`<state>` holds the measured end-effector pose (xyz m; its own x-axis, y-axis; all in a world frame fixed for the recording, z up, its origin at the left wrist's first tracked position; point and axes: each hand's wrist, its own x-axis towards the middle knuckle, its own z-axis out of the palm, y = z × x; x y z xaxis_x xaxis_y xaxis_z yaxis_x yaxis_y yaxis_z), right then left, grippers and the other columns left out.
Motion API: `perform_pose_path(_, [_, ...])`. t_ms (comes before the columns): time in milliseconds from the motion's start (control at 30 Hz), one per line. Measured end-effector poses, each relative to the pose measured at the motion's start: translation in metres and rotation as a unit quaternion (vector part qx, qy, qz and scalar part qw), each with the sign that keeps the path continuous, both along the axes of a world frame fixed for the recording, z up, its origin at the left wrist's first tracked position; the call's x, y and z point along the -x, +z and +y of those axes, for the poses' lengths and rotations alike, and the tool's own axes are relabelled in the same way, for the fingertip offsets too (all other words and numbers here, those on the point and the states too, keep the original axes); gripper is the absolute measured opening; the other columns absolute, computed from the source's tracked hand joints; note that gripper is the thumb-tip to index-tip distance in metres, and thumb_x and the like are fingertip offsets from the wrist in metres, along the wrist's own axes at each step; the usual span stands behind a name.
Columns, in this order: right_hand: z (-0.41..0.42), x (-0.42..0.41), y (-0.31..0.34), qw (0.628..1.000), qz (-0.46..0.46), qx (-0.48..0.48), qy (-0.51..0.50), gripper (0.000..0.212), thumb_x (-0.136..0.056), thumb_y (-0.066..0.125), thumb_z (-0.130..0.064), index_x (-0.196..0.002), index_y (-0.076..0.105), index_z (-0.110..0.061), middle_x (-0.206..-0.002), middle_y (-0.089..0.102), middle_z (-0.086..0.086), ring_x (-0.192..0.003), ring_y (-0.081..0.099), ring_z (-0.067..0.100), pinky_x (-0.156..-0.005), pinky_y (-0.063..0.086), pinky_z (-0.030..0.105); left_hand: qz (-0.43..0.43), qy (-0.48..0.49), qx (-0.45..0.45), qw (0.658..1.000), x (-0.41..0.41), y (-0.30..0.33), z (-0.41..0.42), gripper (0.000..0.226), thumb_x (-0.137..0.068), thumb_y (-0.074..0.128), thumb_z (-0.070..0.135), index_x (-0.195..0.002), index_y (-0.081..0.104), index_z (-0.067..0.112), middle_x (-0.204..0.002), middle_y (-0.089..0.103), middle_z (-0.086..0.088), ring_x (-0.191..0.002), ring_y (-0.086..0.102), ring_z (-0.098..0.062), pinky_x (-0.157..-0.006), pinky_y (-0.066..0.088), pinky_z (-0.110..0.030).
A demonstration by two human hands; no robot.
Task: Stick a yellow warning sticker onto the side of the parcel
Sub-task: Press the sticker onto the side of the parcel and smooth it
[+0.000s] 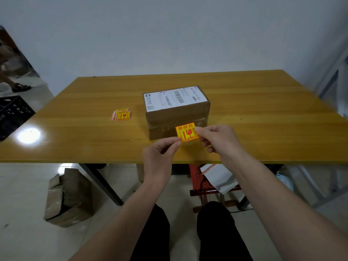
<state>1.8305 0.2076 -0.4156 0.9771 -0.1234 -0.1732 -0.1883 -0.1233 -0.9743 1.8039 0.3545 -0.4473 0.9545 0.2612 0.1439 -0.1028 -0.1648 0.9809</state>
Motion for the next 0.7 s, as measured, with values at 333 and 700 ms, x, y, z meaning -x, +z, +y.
perform_pose_path(333, [0.003,0.001,-0.008,0.998,-0.062,-0.015,-0.004,0.016,-0.082,0.07,-0.014,-0.066,0.068,-0.017,-0.044,0.058,-0.018,-0.058,0.048,0.002,-0.062,0.037,0.021,0.036,-0.002,-0.022,0.999,0.004,-0.001,0.007,0.046,-0.075,0.075,0.019,-0.117,0.056,0.026,-0.097,0.066,0.012,-0.085,0.064,-0.001,-0.068,0.05,-0.016])
perform_pose_path(700, [-0.018,-0.01,-0.03,0.998,-0.055,-0.028,-0.006,0.008,-0.081,0.072,-0.02,-0.073,0.072,-0.022,-0.079,0.064,-0.002,-0.078,0.052,0.01,-0.074,0.044,0.029,0.079,0.047,0.018,0.996,-0.028,0.002,-0.039,0.011,-0.078,0.073,0.021,-0.089,0.073,0.018,-0.087,0.072,0.006,-0.085,0.065,-0.006,-0.074,0.048,-0.02])
